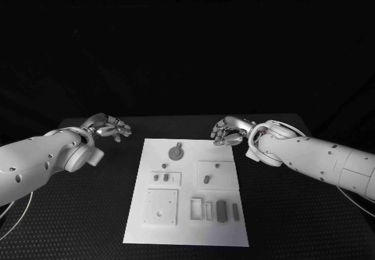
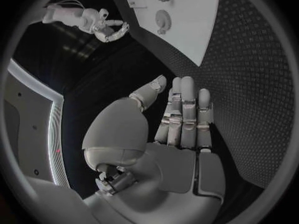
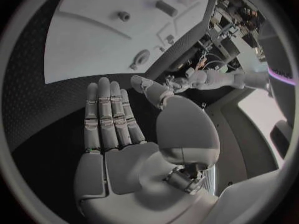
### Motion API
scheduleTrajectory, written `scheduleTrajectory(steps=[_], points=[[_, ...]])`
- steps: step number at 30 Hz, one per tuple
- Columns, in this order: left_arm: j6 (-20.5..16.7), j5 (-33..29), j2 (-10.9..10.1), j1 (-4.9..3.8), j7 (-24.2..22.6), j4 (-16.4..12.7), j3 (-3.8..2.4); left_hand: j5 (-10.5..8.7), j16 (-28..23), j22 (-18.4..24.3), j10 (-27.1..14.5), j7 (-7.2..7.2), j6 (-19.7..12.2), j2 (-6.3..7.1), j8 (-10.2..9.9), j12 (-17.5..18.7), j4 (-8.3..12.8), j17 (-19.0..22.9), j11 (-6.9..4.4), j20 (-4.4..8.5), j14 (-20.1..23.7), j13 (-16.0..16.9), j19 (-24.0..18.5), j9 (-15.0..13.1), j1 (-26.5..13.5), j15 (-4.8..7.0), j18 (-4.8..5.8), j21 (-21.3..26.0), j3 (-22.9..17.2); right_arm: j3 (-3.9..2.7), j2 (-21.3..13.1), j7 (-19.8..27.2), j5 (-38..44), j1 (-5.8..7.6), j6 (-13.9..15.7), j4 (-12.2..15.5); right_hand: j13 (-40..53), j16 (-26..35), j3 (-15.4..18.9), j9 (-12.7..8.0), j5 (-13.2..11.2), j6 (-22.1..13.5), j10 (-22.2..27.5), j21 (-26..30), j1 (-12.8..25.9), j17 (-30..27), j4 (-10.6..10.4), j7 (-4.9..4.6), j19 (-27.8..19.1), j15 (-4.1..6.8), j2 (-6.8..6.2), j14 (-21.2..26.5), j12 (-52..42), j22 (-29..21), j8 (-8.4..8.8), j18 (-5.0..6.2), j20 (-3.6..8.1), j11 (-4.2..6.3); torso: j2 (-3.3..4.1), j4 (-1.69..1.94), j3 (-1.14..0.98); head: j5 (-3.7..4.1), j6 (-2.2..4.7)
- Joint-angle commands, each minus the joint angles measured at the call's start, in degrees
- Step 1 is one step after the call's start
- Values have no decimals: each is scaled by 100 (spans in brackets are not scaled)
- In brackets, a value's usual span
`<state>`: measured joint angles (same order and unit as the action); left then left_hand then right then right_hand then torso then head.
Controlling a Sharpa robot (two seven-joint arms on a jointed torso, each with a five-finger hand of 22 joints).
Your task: Assemble the parts on the task board
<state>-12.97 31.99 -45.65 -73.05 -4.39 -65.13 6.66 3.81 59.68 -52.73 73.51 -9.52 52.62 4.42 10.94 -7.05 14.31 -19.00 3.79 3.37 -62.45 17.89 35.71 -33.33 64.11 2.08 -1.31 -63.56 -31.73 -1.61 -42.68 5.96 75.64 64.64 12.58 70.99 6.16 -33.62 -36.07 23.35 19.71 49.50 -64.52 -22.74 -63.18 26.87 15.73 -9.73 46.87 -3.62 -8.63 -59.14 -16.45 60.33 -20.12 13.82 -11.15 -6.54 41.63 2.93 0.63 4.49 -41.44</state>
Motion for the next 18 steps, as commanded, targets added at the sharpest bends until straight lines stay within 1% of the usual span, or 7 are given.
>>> scheduleTrajectory(steps=[1, 2, 6, 7, 8, 12, 18], points=[[-72, -1021, -106, -19, -224, -231, 2, -41, -35, 10, -46, 19, -12, 8, 28, -27, 5, 10, 6, 409, -9, 7, -6, 3, -51, 10, -22, 38, 40, 71, -96, -498, 1529, -9, -6, 169, 9, -5, -53, 2, -57, 46, -34, -28, 2, 28, -16, 2, 55, 13, -64, -51, 35, 0, 7, 118, 8, 7, 3, -3, 0, 30, -33], [-100, -1128, -132, -19, -243, -284, 2, -52, -56, 18, -90, 21, -8, 26, 35, -22, 6, 14, 18, 409, 0, 8, -8, 2, -63, 0, -17, 44, 51, 98, -115, -530, 1623, -12, -37, 207, 19, -105, -137, 8, -324, 71, -55, -166, -16, 117, -78, 49, 303, 134, -210, -280, 51, 51, -1, 118, 97, 11, 3, 4, 1, 37, -39], [-169, -1646, -188, -19, -333, -451, 2, -56, -100, 37, -158, 19, -13, 46, 44, -36, 0, 18, 36, 406, 11, 20, -9, 5, -87, -16, -8, 57, 68, 187, -214, -607, 1857, -38, -275, 344, 30, -169, -224, 13, -516, 84, -62, -300, 10, 250, -169, 68, 569, 250, -332, -561, 118, 102, 9, 118, 211, 7, 0, 17, 14, 64, -61], [-189, -1773, -200, -18, -344, -491, 2, -56, -108, 40, -168, 18, -14, 47, 45, -40, -4, 19, 39, 405, 13, 23, -9, 6, -95, -19, -7, 59, 73, 244, -258, -634, 1957, -43, -317, 404, 22, -188, -199, 10, -575, 63, -30, -339, 75, 290, -214, 73, 649, 274, -406, -649, 167, 120, 23, 118, 240, -4, -2, 15, 20, 73, -61], [-202, -1834, -208, -18, -344, -521, 3, -56, -113, 42, -174, 18, -16, 49, 46, -43, -5, 19, 40, 404, 14, 25, -9, 7, -100, -21, -6, 60, 76, 267, -275, -649, 2012, -44, -344, 440, 16, -221, -82, -7, -495, -26, -5, -392, 198, 336, -250, 103, 739, 290, -450, -749, 219, 147, 69, 118, 274, -11, -1, 21, 26, 87, -47], [-199, -1865, -233, -16, -357, -632, 5, -55, -124, 48, -191, 17, -20, 45, 48, -52, -10, 19, 44, 402, 15, 31, -9, 8, -111, -24, -5, 63, 82, 306, -346, -717, 2259, -77, -389, 602, 41, -399, 171, 6, -633, -47, -95, -663, 215, 543, -211, 128, 1197, 383, -444, -1206, 317, 288, 64, 118, 500, 53, 0, 8, 27, 69, -69], [-173, -1847, -255, -16, -357, -746, 9, -53, -134, 52, -203, 16, -23, 38, 50, -60, -12, 18, 46, 402, 17, 36, -6, 10, -116, -26, -6, 64, 85, 314, -412, -754, 2386, -132, -348, 763, 92, -834, 260, 13, -819, 44, -245, -1023, 184, 870, -249, 123, 1611, 469, -476, -1550, 402, 529, 40, 118, 730, 129, 0, 2, 8, 69, -79]])
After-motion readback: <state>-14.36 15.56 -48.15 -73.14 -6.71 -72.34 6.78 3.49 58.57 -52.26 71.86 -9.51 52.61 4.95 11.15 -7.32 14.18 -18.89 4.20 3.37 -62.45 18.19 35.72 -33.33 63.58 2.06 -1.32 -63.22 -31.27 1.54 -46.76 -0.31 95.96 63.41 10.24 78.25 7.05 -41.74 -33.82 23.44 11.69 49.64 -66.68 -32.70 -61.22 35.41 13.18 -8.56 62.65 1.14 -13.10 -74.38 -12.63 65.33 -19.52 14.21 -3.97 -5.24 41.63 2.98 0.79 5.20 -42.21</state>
